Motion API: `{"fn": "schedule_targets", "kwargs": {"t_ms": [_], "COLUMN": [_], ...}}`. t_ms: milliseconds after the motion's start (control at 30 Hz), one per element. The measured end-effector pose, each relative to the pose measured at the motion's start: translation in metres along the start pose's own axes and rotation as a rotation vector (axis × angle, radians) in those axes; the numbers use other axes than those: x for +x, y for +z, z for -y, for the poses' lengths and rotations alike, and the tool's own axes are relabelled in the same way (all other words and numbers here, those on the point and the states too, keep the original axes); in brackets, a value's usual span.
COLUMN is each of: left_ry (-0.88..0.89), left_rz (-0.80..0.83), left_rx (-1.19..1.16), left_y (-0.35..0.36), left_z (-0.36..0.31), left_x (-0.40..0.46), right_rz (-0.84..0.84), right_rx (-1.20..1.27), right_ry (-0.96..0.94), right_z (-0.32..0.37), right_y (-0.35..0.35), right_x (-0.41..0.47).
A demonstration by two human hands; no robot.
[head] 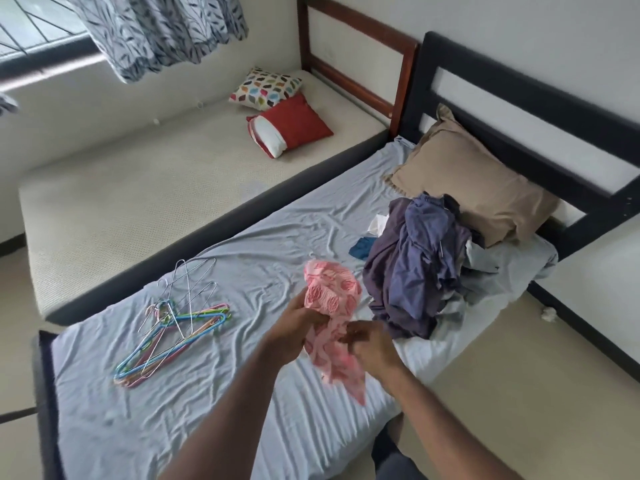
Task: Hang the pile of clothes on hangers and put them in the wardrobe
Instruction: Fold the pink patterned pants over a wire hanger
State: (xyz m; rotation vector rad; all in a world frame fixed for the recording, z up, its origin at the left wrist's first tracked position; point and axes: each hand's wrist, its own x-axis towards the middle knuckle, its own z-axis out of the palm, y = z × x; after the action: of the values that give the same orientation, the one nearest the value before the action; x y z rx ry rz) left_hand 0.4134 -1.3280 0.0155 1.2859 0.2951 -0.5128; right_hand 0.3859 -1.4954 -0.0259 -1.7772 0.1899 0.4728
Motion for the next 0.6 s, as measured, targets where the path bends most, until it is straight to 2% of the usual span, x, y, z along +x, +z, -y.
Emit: {"fn": "schedule_targets", "kwargs": {"t_ms": [67, 100, 133, 200, 267, 400, 467, 533, 600], "left_ry": [0.022, 0.012, -0.023, -0.09, -0.126, -0.136, -0.126, -0.075, -0.056], "left_rz": [0.044, 0.061, 0.085, 0.172, 0.203, 0.144, 0.119, 0.121, 0.171], "left_rx": [-0.012, -0.021, -0.024, -0.048, -0.093, -0.194, -0.237, -0.236, -0.189], "left_y": [-0.003, -0.006, -0.009, -0.015, -0.02, -0.024, -0.029, -0.041, -0.05], "left_z": [-0.006, -0.009, -0.012, -0.019, -0.022, -0.034, -0.037, -0.036, -0.034], "left_x": [-0.012, -0.018, -0.022, -0.032, -0.038, -0.051, -0.054, -0.056, -0.061], "right_rz": [-0.267, -0.292, -0.222, 0.102, 0.32, 0.407, 0.365, 0.203, 0.002], "right_rx": [0.174, 0.273, 0.352, 0.442, 0.48, 0.459, 0.313, 0.21, 0.219], "right_ry": [-0.044, -0.098, -0.153, -0.239, -0.265, -0.208, -0.266, -0.288, -0.251], "right_z": [0.007, 0.014, 0.021, 0.035, 0.05, 0.07, 0.083, 0.094, 0.1], "right_y": [-0.007, -0.011, -0.017, -0.023, -0.021, -0.022, -0.02, -0.013, -0.007], "right_x": [-0.002, -0.002, -0.001, -0.005, -0.011, -0.015, -0.016, -0.018, -0.018]}}
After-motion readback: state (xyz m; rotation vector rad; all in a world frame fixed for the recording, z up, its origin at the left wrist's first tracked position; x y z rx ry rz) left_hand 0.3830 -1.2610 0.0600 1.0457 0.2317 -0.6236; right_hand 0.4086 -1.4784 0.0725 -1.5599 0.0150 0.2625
